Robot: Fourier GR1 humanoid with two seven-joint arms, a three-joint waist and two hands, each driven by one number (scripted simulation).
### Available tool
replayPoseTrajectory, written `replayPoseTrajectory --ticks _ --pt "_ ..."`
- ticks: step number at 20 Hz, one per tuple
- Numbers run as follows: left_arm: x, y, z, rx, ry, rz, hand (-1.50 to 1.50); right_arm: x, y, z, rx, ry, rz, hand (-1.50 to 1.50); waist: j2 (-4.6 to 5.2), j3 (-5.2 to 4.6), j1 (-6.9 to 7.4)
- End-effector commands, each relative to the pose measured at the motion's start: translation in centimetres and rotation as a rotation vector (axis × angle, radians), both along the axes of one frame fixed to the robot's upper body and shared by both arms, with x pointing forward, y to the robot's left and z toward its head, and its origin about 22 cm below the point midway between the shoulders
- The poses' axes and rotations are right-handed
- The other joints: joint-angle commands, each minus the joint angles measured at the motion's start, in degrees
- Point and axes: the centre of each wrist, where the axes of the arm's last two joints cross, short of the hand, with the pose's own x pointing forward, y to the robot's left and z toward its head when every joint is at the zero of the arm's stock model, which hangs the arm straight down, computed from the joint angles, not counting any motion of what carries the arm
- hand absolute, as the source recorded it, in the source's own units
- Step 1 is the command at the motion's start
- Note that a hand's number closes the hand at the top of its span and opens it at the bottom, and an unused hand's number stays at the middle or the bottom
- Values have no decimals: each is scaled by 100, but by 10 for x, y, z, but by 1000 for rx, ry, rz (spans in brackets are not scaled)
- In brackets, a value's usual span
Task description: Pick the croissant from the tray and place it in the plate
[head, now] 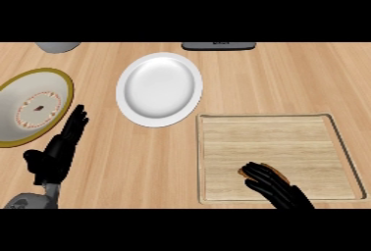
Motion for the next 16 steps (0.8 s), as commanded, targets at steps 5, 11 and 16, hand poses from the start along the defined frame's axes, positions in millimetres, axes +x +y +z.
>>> replayPoseTrajectory --ticks 5,11,16 --pt "8 -4 -2 2 -1 6 0 -16 -48 48 -294 -39 -156 -150 10 -13 -26" --pt "-8 5 3 -7 8 -12 0 -26 -68 57 -637 78 -206 -150 11 -12 74" --pt "11 8 4 1 22 -13 0 -33 -50 80 -709 172 -197 -150 24 -6 46"
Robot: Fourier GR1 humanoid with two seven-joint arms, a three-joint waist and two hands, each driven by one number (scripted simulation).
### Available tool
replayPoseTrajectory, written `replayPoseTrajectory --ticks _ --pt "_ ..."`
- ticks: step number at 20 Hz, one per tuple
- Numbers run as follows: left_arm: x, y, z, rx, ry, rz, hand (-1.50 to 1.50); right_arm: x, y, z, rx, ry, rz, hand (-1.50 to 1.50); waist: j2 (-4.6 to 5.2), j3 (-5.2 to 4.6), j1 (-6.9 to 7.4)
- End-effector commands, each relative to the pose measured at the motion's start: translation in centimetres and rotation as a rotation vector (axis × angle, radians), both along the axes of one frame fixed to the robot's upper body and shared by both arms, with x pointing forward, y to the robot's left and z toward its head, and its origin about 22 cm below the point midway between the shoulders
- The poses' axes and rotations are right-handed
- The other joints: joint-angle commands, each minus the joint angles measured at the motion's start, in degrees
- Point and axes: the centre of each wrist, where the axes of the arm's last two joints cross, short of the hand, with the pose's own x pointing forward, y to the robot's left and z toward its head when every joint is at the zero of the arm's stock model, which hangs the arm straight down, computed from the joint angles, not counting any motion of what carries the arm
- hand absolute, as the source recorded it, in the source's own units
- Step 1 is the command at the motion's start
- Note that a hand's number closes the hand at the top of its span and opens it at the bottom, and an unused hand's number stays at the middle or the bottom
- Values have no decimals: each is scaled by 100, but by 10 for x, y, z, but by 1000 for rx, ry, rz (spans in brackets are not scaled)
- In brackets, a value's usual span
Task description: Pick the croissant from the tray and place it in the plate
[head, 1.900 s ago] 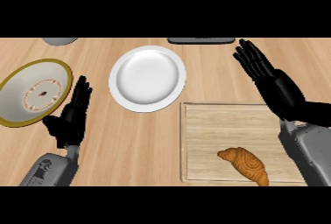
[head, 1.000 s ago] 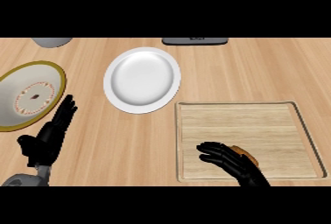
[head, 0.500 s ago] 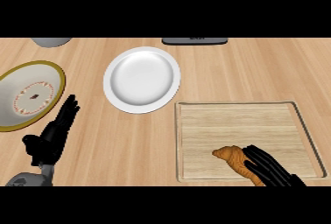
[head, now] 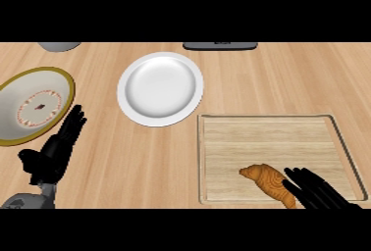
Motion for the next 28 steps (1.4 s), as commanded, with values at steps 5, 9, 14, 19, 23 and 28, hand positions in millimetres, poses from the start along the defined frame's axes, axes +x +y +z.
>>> replayPoseTrajectory --ticks 5,9,14,19,23,28 --pt "-11 -3 -7 -12 -11 -20 0 10 17 10 -173 100 -107 -150 4 8 73" --pt "-5 -18 -3 -8 -7 -24 0 21 30 18 -232 111 -137 -150 7 7 72" --pt "2 -4 1 10 -1 8 0 33 13 -8 -284 149 -125 -150 6 11 42" --pt "21 -12 -1 7 -10 -8 0 36 43 -17 -303 145 -127 -150 8 10 32" --pt "-1 -13 -10 -4 -1 -19 0 58 47 -38 -340 139 -151 -150 9 11 65" --pt "3 -19 -9 -4 -3 -25 0 83 40 -50 -356 151 -177 -150 11 11 60"
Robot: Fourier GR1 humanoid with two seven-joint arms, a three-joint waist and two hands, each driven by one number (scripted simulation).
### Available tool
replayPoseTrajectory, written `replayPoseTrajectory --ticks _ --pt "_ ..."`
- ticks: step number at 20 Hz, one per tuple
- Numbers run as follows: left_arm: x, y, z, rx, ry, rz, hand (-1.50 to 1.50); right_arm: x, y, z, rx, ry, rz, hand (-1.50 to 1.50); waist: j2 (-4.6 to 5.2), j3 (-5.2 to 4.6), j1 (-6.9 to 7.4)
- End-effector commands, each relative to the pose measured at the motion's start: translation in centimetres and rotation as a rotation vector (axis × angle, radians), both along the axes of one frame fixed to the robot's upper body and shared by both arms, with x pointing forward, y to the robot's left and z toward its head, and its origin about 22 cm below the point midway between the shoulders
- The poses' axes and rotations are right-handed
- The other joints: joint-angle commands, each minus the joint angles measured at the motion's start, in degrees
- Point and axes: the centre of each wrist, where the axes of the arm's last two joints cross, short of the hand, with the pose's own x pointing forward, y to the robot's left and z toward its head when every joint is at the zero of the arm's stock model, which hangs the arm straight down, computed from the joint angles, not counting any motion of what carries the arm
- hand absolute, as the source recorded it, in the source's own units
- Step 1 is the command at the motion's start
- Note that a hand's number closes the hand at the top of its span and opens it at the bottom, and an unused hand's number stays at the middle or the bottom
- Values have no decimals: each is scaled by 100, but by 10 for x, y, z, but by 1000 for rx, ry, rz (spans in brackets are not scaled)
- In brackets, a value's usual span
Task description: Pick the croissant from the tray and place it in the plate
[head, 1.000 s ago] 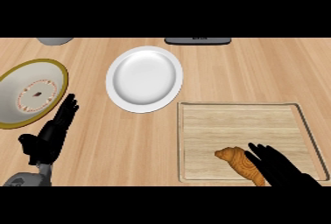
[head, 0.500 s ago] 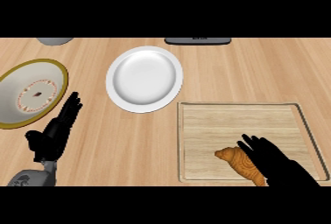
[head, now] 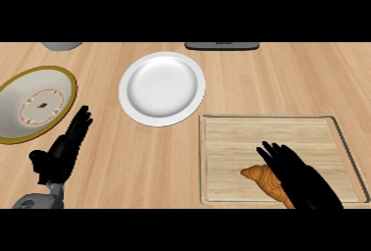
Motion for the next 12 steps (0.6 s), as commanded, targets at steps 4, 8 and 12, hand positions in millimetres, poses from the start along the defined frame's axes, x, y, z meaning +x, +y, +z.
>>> replayPoseTrajectory --ticks 4,8,12 --pt "5 3 21 1 -10 -9 0 16 0 -24 -4 28 12 -150 -1 1 0" --pt "7 8 11 9 -1 11 0 13 -26 -27 -1 62 116 150 -1 0 -18" --pt "-14 5 -4 3 0 3 0 31 3 -42 7 56 116 150 0 0 16"
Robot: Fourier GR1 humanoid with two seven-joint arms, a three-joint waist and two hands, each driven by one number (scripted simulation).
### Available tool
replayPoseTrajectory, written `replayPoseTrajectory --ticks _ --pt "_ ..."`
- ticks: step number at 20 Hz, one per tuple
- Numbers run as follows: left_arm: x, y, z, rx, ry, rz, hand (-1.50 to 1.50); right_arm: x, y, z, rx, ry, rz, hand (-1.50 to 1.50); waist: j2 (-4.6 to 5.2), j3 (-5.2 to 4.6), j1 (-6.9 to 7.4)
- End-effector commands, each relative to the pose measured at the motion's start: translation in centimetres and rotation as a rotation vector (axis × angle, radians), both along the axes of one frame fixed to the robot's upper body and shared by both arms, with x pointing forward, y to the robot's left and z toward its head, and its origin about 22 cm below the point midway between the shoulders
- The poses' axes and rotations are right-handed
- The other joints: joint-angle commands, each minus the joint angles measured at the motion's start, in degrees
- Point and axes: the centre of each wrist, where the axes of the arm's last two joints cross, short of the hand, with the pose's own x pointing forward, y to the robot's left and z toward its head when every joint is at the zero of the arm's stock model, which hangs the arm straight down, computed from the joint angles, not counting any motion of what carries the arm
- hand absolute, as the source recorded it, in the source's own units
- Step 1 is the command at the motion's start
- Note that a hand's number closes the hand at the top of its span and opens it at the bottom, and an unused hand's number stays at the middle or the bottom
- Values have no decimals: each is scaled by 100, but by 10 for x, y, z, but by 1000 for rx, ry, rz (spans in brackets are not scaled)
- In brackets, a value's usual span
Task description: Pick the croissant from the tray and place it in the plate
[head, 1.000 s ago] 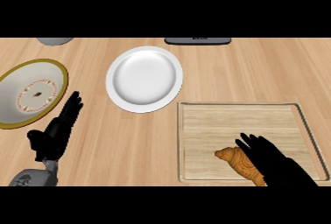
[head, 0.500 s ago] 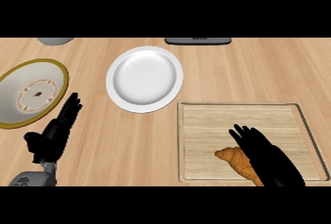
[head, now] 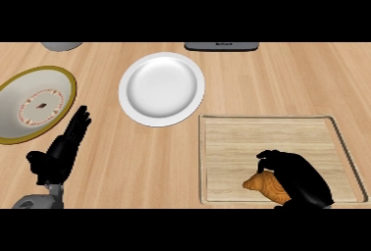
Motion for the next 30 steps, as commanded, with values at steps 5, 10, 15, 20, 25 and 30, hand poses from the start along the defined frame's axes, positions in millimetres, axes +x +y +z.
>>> replayPoseTrajectory --ticks 5,10,15,20,25,30 --pt "0 15 2 -7 15 -3 0 -13 8 -8 21 -65 74 150 36 41 -8" --pt "-13 21 -5 -1 39 83 0 -34 19 -31 121 -6 -735 150 -63 27 -551" --pt "-11 23 2 6 25 90 0 -54 51 -14 167 -156 -1029 150 -104 13 -522" --pt "-2 13 7 17 10 30 0 -64 106 23 215 -301 -1089 150 -43 8 -230" --pt "-8 16 2 13 19 40 0 -80 145 53 177 -451 -1093 150 -26 5 -91" --pt "-1 7 4 14 8 -1 0 -74 164 72 160 -684 -1068 150 6 10 -25"
